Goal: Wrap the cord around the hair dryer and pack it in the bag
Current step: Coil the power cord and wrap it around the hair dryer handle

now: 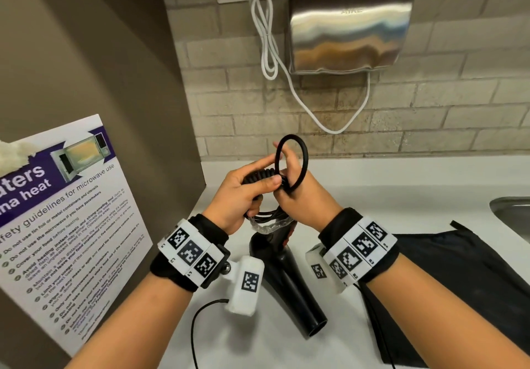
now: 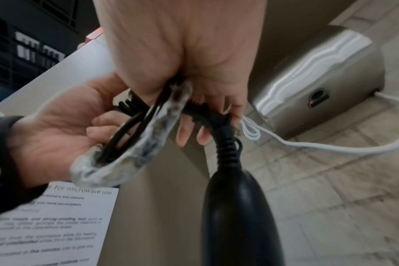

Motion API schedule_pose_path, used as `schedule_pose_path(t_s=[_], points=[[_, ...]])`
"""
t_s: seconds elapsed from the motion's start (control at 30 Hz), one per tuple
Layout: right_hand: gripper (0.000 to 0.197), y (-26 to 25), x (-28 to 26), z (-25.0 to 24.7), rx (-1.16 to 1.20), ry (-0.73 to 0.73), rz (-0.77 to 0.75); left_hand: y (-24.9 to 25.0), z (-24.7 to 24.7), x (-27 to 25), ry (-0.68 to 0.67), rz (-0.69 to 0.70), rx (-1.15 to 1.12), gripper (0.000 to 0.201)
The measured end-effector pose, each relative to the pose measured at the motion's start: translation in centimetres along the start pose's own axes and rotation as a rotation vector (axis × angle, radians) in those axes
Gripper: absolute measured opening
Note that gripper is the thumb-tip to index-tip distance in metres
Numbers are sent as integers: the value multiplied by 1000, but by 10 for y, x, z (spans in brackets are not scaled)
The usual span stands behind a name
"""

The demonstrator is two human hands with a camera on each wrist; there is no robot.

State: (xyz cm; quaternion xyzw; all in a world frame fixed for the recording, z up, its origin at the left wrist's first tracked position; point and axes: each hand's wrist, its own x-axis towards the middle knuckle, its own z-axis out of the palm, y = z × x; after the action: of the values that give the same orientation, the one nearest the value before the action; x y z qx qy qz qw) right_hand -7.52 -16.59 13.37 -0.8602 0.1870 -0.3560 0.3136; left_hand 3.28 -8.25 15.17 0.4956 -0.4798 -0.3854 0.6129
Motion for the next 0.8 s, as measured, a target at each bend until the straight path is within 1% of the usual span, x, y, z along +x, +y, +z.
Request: schedule_pose_path(t_s=[0.07,0.13,0.17,0.23,0.3,0.37,0.43,0.5,0.57,0.63,0.67,0.73,0.8], points=[[54,-5,-1,-5,-237,-6,-22,2,-2,2,14,17,22,44],[42,-8,-2,-13,-439,0,-85,4,-3,4,40,36,9,38],[43,-9,-2,-17,-508,-16,-115,4,-3,5,54,35,-8,34],[52,-7,-3,-24,-610,-84,-144,4,-3,7,72,14,-42,29],[59,0,-5,-29,-674,-129,-190,3,-4,8,78,-10,-61,29],[63,9,-9,-33,-697,-139,-257,3,-6,10,98,-37,-94,27],[60,16,-13,-38,-708,-118,-290,4,-10,11,114,-51,-154,18],[60,24,-13,-43,-760,-78,-247,6,-13,10,108,-75,-177,19],[62,28,-10,-48,-821,-19,-147,7,-15,9,79,-96,-134,18],[50,31,-6,-52,-864,46,-16,6,-14,7,48,-100,-75,15],[43,32,-5,-53,-873,98,33,6,-12,6,38,-95,-58,18],[39,32,-3,-53,-891,231,65,4,-10,5,58,-82,-32,25],[39,28,-2,-52,-880,353,60,2,-8,4,115,-72,20,20]])
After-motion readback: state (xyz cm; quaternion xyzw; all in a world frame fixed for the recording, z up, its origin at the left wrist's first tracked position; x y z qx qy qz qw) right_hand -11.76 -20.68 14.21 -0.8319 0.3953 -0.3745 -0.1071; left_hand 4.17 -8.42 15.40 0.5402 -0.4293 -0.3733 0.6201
